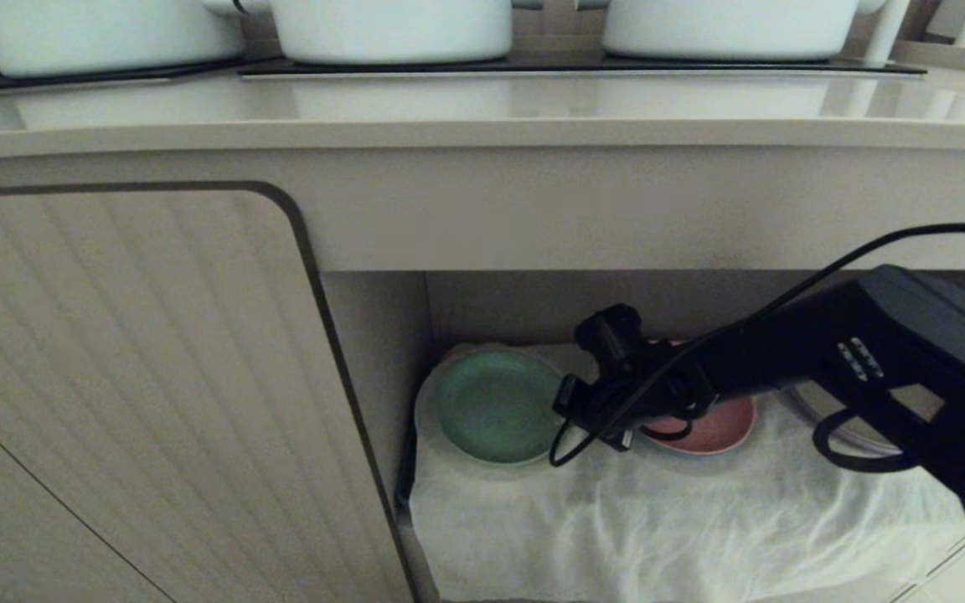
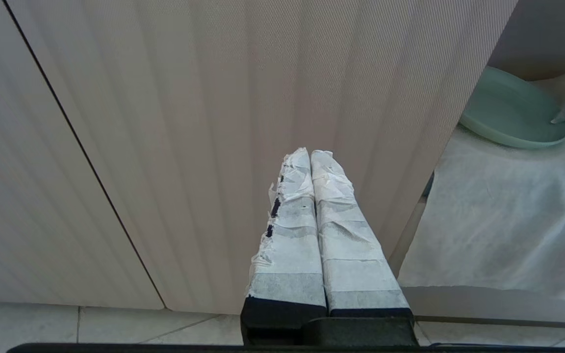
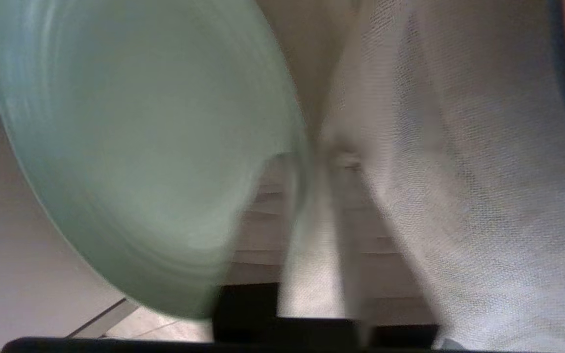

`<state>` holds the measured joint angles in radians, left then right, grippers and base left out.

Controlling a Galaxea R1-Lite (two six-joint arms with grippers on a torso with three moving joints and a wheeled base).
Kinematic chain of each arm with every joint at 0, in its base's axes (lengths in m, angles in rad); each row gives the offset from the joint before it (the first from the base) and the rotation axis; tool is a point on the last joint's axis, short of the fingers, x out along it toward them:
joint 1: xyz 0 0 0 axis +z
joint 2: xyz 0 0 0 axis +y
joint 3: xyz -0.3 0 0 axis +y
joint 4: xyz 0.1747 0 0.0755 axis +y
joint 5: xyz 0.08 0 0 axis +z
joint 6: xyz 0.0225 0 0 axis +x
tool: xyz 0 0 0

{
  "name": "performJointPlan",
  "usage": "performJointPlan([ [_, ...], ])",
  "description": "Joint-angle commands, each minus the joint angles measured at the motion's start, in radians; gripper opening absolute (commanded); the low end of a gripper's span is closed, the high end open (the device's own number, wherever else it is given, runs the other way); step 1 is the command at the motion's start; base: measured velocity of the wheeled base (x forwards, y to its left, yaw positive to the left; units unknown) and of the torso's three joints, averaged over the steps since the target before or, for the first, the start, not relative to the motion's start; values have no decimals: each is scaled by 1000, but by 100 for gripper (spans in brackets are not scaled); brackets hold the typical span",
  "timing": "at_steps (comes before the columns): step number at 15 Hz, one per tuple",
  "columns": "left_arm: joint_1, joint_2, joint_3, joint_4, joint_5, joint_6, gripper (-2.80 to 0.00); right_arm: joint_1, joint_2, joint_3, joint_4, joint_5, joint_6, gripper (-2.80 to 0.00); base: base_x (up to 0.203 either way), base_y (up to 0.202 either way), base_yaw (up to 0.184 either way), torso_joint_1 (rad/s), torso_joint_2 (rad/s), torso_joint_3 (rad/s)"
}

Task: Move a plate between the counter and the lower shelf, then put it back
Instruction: Put the plate in the cupboard

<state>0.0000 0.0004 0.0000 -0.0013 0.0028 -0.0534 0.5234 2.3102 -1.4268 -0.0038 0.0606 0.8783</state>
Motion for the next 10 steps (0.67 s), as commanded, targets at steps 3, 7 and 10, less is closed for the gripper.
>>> performJointPlan([
  [3,0,0,0,0,0,-1,-280,4,0,0,-2,-28,8,0,0,0,0,0,0,0],
  [7,0,0,0,0,0,0,-280,6,-8,2,1,-28,8,0,0,0,0,0,0,0],
  [10,0,0,0,0,0,0,-280,6,-25,12,4,-28,8,0,0,0,0,0,0,0],
])
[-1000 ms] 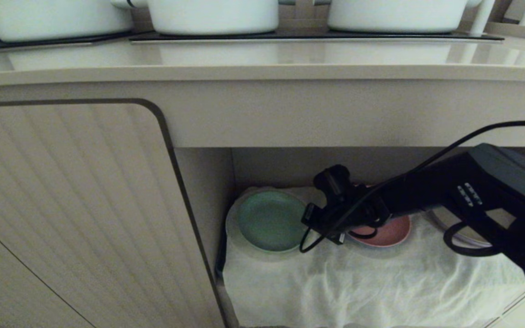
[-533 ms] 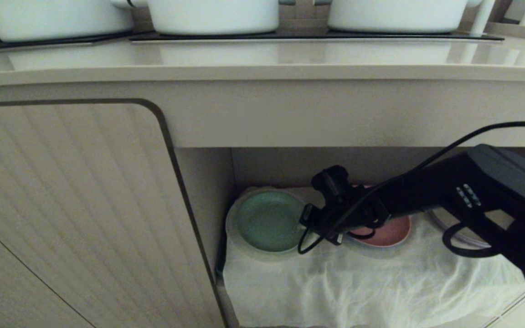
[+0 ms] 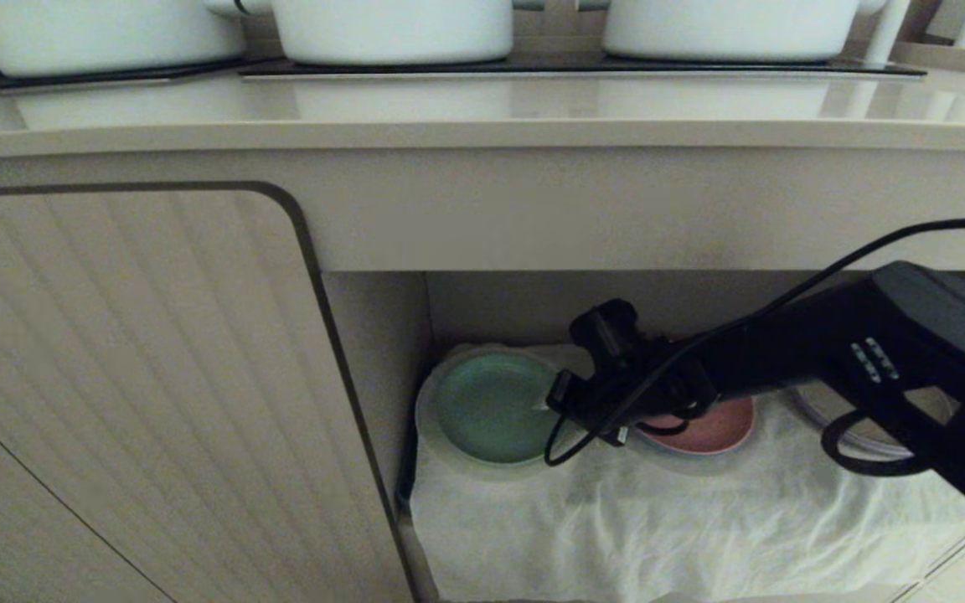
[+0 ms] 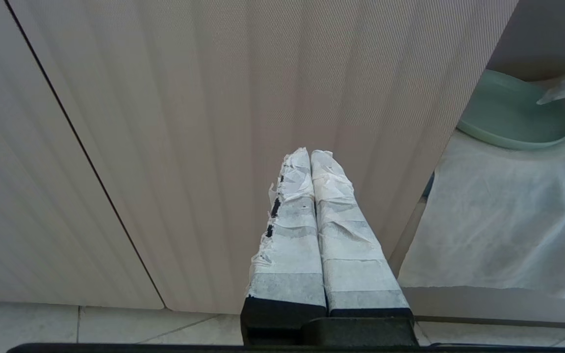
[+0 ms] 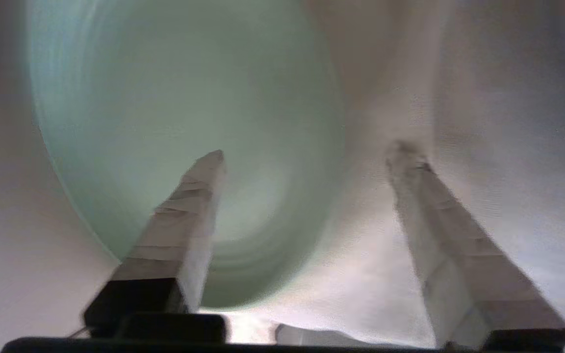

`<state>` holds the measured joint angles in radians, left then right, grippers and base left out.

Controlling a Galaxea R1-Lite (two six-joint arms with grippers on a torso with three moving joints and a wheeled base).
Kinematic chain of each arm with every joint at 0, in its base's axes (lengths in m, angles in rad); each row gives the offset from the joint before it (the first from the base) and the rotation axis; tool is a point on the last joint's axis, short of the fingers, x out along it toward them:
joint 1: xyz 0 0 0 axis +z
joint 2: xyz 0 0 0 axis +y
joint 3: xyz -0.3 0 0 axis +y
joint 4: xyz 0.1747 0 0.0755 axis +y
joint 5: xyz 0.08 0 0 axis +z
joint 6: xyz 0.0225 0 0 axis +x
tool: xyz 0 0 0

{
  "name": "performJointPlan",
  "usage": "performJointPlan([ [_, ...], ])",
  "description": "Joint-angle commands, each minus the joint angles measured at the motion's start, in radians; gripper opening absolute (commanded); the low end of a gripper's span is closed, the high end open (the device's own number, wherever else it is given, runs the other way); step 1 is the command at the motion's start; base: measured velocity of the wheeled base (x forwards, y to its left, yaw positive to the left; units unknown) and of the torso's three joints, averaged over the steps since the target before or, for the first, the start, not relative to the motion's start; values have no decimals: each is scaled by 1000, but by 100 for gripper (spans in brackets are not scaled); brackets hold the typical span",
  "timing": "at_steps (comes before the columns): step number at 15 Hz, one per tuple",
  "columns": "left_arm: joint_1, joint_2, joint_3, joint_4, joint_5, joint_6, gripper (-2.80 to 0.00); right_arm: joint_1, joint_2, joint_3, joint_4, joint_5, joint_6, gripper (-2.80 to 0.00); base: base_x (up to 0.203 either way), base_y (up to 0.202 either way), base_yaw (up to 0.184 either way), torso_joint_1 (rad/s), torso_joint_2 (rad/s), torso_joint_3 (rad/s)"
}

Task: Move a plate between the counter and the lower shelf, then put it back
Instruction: Put the plate in the cupboard

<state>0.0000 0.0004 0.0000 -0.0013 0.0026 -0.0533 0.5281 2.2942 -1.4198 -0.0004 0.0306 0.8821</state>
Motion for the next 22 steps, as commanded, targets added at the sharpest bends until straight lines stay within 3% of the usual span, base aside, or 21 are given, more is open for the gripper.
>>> performJointPlan([
  [1,0,0,0,0,1,0,-280,1,-16,11,2,0,4,0,0,0,0,0,0,0],
  [22,0,0,0,0,1,0,-280,47,-208,234,46,8,-5,0,0,0,0,0,0,0],
])
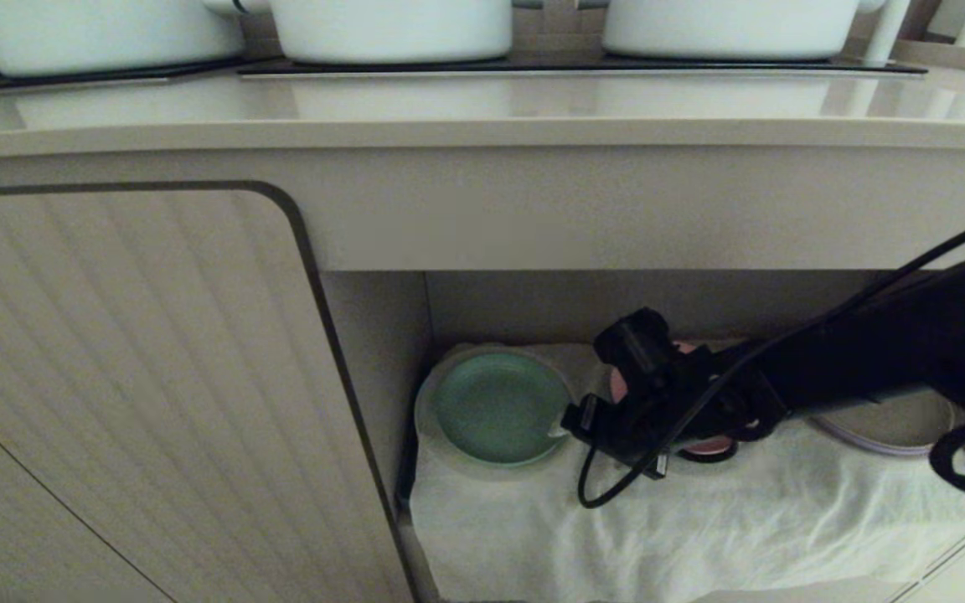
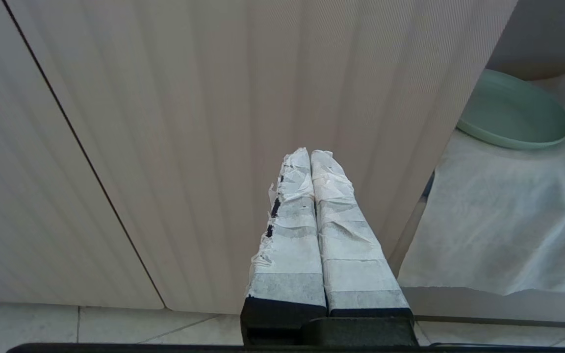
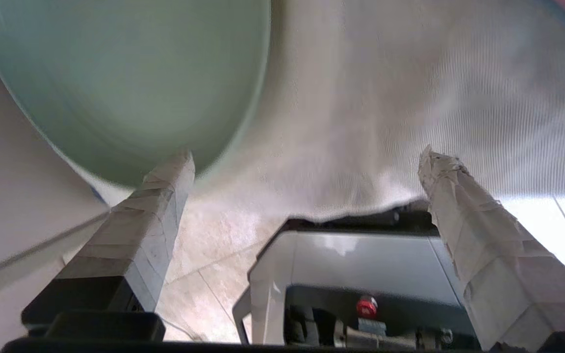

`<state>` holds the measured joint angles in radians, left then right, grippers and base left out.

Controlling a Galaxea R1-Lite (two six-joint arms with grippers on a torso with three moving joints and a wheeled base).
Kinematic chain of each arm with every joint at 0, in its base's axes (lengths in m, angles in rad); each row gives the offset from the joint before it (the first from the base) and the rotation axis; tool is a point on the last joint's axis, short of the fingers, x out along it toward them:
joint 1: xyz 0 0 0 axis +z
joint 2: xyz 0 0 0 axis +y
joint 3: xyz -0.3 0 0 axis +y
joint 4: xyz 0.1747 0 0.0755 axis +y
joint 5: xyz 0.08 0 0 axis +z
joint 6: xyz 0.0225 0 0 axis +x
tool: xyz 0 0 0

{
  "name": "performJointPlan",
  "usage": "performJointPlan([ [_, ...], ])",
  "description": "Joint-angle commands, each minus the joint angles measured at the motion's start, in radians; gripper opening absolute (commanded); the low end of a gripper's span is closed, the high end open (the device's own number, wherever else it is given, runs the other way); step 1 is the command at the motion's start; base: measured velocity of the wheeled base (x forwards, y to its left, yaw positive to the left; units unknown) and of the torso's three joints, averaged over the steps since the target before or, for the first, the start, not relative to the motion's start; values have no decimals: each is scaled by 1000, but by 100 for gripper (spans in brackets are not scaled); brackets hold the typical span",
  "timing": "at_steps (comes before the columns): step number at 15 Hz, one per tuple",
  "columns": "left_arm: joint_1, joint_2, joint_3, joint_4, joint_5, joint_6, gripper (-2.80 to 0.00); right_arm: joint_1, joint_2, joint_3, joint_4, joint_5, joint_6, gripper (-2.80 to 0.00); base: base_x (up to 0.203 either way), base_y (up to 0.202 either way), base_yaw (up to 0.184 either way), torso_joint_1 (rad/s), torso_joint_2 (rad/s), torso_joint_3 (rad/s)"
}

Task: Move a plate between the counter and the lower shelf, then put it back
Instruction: Put the plate in the cupboard, then pick up the plate in the cupboard

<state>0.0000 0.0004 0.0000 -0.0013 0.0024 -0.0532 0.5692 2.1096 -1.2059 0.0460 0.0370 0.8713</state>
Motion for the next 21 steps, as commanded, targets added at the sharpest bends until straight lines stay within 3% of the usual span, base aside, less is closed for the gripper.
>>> performJointPlan([
  [1,0,0,0,0,1,0,-280,10,-31,35,0,1,6,0,0,0,0,0,0,0],
  [11,0,0,0,0,1,0,-280,65,-128,185,8,5,-3,0,0,0,0,0,0,0],
  [12,0,0,0,0,1,0,-280,69,-140,201,7,5,-17,-280,0,0,0,0,0,0],
  [21,0,0,0,0,1,0,-280,81,-285,356,37,4,-73,-280,0,0,0,0,0,0],
])
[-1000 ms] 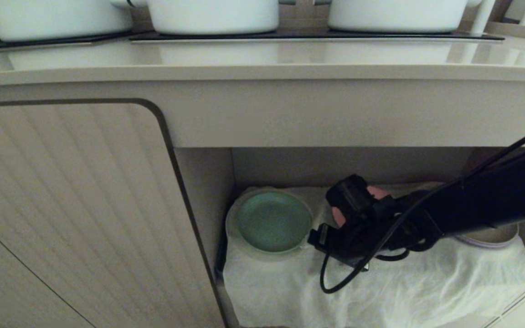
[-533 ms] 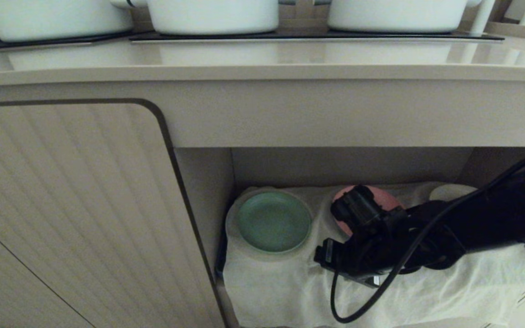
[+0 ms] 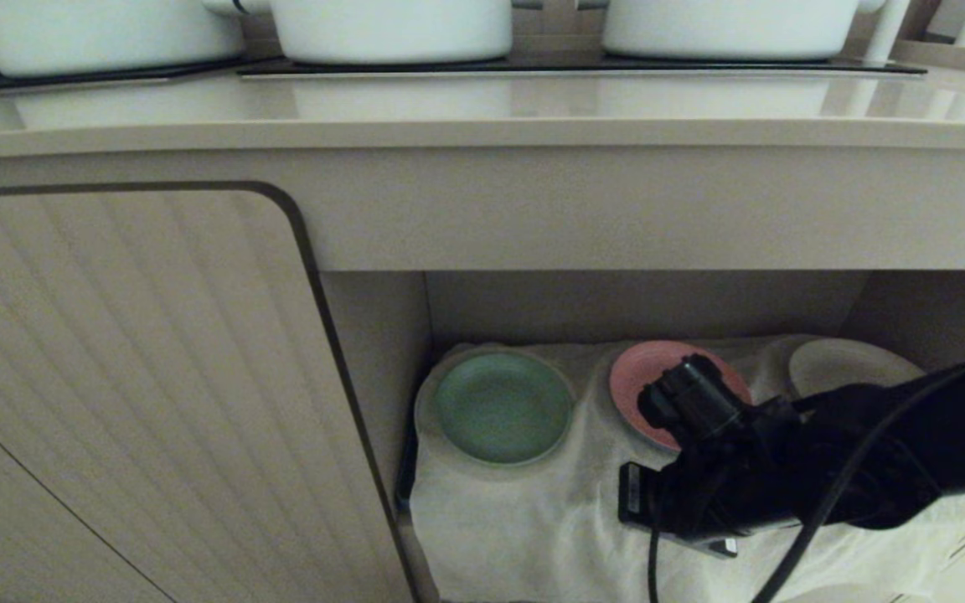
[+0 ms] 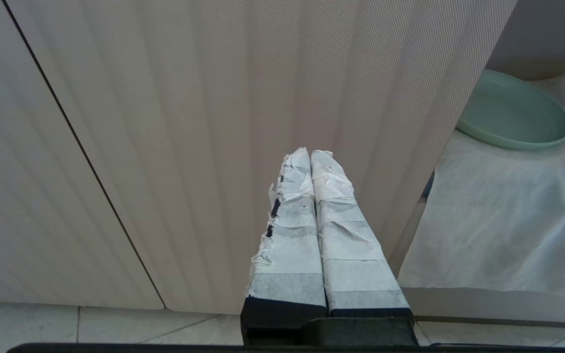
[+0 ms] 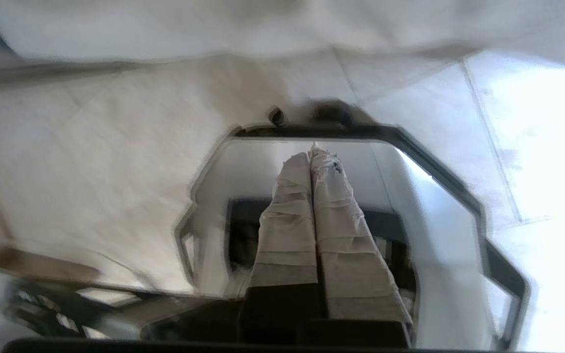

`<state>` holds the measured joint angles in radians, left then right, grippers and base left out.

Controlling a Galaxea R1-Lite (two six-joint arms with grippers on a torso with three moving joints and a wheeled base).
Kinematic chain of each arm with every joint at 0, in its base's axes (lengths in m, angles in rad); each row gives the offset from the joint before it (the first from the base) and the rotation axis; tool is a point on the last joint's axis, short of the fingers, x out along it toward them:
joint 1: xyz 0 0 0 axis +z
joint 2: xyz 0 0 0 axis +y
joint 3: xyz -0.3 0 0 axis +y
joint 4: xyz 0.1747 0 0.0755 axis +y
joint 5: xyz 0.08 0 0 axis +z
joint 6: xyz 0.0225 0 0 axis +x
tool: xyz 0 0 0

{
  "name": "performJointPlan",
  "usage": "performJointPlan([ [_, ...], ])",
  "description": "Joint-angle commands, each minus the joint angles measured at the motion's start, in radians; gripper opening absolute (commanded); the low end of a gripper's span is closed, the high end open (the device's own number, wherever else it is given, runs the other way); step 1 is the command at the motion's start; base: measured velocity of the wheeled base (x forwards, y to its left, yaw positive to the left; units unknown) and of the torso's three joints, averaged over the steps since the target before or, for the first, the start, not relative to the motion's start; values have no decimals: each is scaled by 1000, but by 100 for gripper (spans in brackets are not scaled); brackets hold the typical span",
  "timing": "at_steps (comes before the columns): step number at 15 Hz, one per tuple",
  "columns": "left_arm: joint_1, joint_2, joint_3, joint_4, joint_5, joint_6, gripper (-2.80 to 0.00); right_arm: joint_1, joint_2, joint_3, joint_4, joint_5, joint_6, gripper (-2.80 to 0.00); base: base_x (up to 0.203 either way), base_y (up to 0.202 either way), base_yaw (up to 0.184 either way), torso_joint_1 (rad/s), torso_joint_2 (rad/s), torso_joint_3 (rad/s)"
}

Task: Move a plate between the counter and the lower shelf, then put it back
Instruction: Pick up the plate in the cupboard

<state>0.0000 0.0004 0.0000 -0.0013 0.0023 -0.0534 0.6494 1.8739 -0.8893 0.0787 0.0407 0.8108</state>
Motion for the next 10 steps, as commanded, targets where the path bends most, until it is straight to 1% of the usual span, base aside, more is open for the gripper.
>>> performJointPlan([
  [1,0,0,0,0,1,0,-280,1,-75,74,13,1,-42,-280,0,0,0,0,0,0],
  [2,0,0,0,0,1,-1,-280,1,-105,115,19,1,-78,-280,0,0,0,0,0,0],
  [6,0,0,0,0,1,0,-280,13,-225,257,23,1,-148,-280,0,0,0,0,0,0],
  [10,0,0,0,0,1,0,-280,20,-389,403,49,-1,-245,-280,0,0,0,0,0,0],
])
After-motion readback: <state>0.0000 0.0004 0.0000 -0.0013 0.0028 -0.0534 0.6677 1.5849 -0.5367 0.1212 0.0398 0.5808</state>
